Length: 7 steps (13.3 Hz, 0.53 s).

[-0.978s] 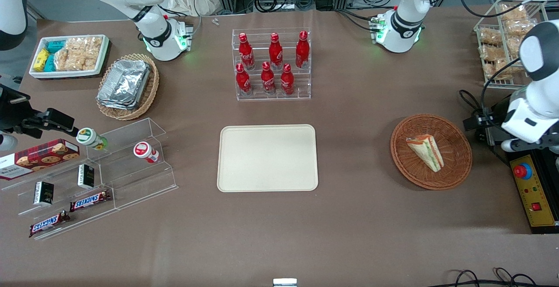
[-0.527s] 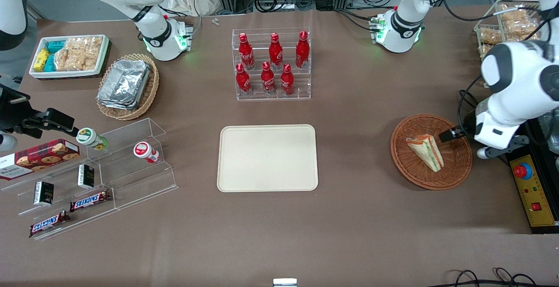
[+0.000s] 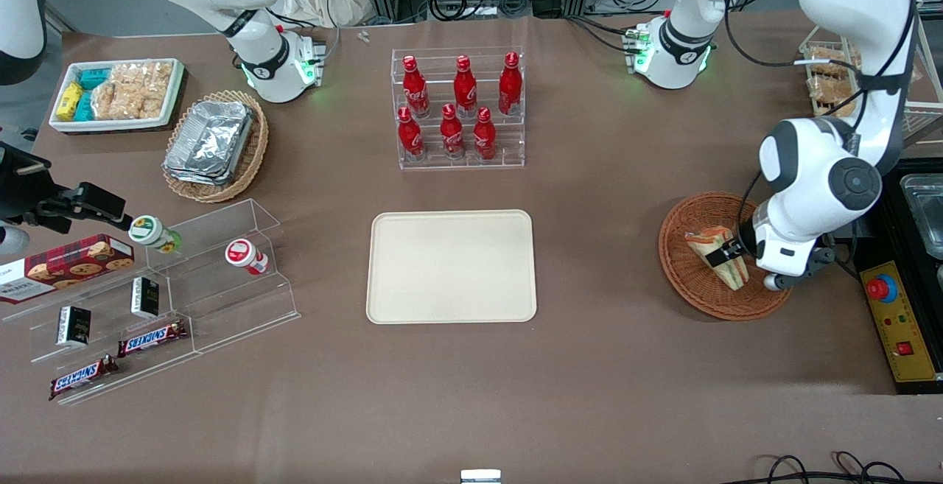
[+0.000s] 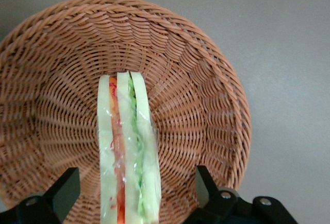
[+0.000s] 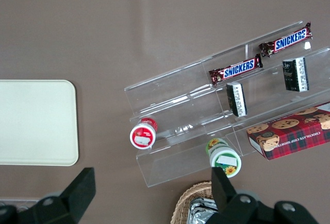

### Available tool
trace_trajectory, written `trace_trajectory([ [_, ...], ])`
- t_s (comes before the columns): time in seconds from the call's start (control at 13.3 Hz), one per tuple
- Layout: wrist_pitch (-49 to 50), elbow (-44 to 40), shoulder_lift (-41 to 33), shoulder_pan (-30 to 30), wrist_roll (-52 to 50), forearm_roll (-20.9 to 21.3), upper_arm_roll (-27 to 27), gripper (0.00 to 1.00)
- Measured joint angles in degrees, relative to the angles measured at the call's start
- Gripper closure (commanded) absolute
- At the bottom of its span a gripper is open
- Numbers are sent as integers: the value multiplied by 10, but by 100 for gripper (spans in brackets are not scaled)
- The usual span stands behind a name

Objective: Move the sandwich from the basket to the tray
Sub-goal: 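Lower the open left gripper around the sandwich and close it, then lift the sandwich out of the basket with the left gripper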

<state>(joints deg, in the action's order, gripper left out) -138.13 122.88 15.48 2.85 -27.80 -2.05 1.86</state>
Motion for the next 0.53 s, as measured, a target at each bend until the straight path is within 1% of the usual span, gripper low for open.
trace_trajectory([
  [0.23,-44,22,18,-1,-1,0,2,1],
  [0.3,-44,23,23,-1,-1,0,2,5],
  [0.38,-45,23,26,-1,-1,0,2,23],
  [0.45,-45,23,30,-1,-3,0,3,49],
  [0.53,-46,23,33,-1,-7,0,3,68],
])
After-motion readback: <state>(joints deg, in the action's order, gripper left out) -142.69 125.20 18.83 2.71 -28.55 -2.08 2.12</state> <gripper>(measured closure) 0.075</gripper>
